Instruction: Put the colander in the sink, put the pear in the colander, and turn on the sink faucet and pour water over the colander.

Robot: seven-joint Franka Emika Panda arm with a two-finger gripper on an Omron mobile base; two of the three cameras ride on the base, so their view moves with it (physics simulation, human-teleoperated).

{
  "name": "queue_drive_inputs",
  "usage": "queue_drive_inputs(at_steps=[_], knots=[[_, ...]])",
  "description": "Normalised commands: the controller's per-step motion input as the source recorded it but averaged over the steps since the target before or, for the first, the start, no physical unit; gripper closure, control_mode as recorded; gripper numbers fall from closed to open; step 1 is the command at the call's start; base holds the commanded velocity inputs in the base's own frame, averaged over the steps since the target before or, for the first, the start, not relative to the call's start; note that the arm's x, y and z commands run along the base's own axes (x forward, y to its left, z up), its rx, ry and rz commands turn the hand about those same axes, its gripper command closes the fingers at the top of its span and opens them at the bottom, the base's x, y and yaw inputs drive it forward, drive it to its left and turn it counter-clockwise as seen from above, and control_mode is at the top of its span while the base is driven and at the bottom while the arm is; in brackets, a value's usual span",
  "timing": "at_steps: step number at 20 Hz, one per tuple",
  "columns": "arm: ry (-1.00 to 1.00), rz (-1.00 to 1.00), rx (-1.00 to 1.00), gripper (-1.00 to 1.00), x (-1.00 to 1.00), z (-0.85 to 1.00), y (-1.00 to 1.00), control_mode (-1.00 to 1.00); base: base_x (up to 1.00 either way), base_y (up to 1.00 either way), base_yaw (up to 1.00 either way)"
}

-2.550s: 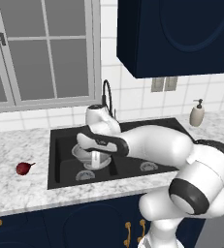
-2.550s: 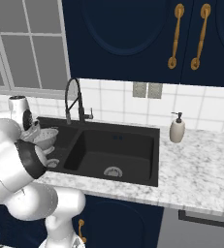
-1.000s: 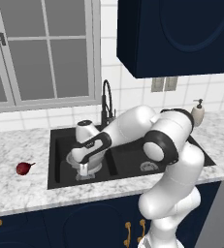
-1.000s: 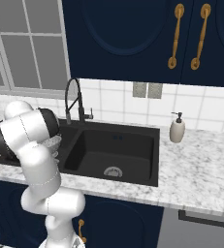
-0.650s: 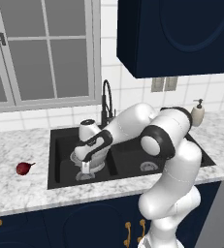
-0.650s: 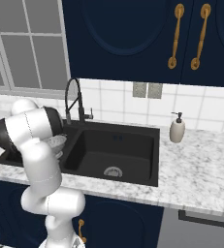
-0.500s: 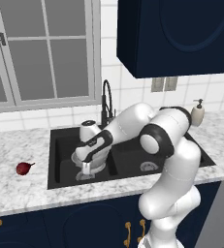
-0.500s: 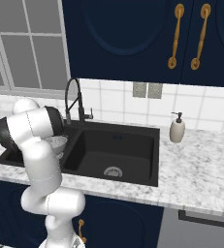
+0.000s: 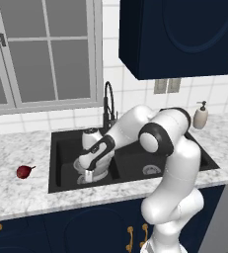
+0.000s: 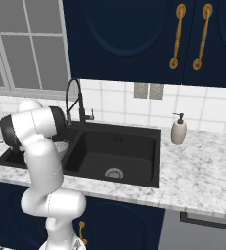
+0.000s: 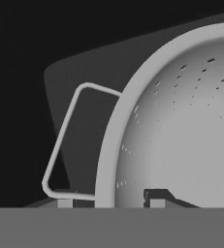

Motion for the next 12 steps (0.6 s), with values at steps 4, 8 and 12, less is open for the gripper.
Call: queue_drive_inputs(at_steps=[4, 8, 12], knots=[[0.0, 0.0, -0.05, 1.0, 0.0, -0.49, 0.0, -1.0, 0.0, 0.0, 0.0], [0.0, 0.0, -0.01, 1.0, 0.01, -0.32, 0.0, -1.0, 0.0, 0.0, 0.0], [0.01, 0.0, 0.0, 1.0, 0.03, -0.05, 0.01, -1.0, 0.0, 0.0, 0.0]])
